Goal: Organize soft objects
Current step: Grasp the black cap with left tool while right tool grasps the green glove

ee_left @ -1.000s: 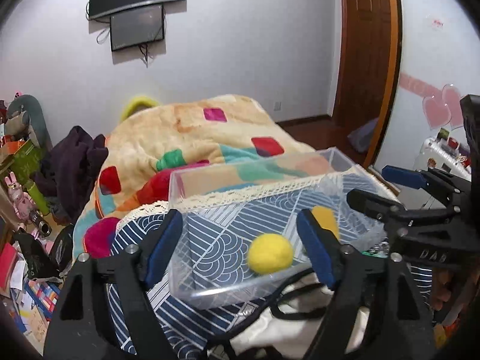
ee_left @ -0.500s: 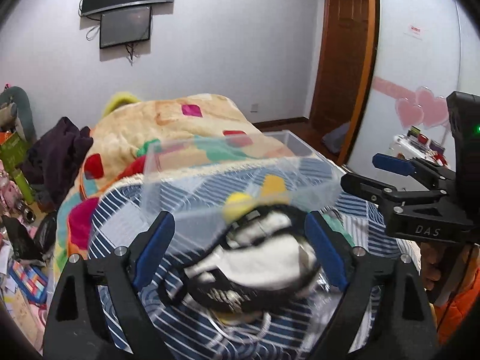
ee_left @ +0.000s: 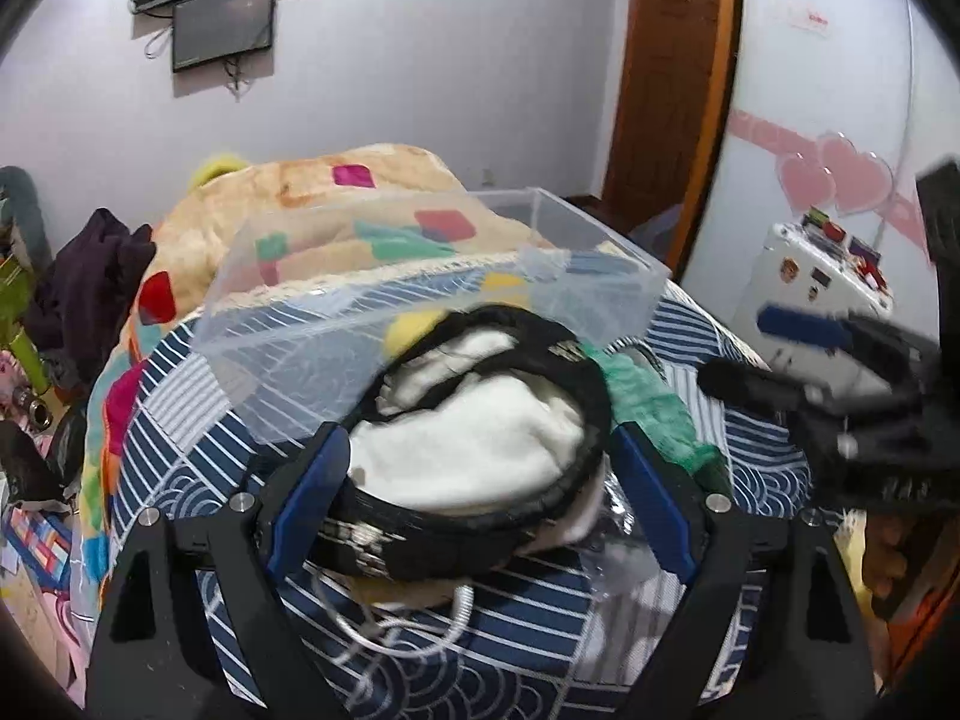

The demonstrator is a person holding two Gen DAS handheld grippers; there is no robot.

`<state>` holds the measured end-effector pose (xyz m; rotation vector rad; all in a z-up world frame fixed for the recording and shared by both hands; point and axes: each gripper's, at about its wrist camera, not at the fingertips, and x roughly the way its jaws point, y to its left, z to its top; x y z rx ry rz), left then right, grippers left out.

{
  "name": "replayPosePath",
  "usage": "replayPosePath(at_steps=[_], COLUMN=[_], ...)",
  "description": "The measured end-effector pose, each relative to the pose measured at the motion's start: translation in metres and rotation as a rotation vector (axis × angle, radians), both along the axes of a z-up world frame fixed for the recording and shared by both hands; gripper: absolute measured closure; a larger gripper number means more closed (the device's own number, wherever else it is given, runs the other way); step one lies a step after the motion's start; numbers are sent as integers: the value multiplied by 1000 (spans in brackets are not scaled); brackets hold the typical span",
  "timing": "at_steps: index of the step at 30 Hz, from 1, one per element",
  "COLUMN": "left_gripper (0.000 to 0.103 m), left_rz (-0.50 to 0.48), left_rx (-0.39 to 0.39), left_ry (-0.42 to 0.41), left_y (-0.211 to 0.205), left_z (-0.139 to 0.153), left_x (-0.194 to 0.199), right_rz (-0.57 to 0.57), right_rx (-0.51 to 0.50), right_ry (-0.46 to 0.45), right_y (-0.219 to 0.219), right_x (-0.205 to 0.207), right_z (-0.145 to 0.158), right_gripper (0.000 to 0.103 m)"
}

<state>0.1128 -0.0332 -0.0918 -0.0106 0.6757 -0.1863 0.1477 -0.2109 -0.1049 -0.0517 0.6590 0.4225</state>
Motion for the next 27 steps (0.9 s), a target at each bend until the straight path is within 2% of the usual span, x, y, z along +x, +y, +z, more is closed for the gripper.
replayPosePath(at_steps=[2, 6, 10, 12, 14, 18, 20, 23, 25, 27], left_gripper=[15, 24, 30, 31, 33, 35, 41, 54, 70, 75], left_rz=[8, 59, 109, 125, 132, 123, 110, 87, 50, 30], left_rx=[-24, -60, -97, -99, -100, -94, -107, -122, -136, -151], left_ry=[-9, -16, -20, -20, -11, 26, 40, 52, 74, 89], left_y=[9, 33, 53, 59, 62, 60, 58, 56, 53, 51], left_z=[3, 8, 9, 8, 5, -8, -13, -16, -19, -21], left_x=[0, -2, -4, -4, -2, 5, 7, 10, 13, 16], right_rz=[9, 48, 71, 71, 72, 67, 70, 76, 79, 81], right_rx=[8, 52, 55, 55, 61, 76, 78, 77, 82, 80], right_ry=[11, 65, 111, 123, 133, 151, 173, 191, 184, 173], right_y=[1, 8, 14, 14, 13, 9, 8, 8, 8, 8], right_x=[-2, 2, 5, 4, 4, 5, 7, 7, 5, 3], right_z=[-4, -13, -26, -31, -33, -36, -40, -45, -44, -41], right_gripper=[20, 20, 22, 26, 35, 40, 54, 61, 69, 76])
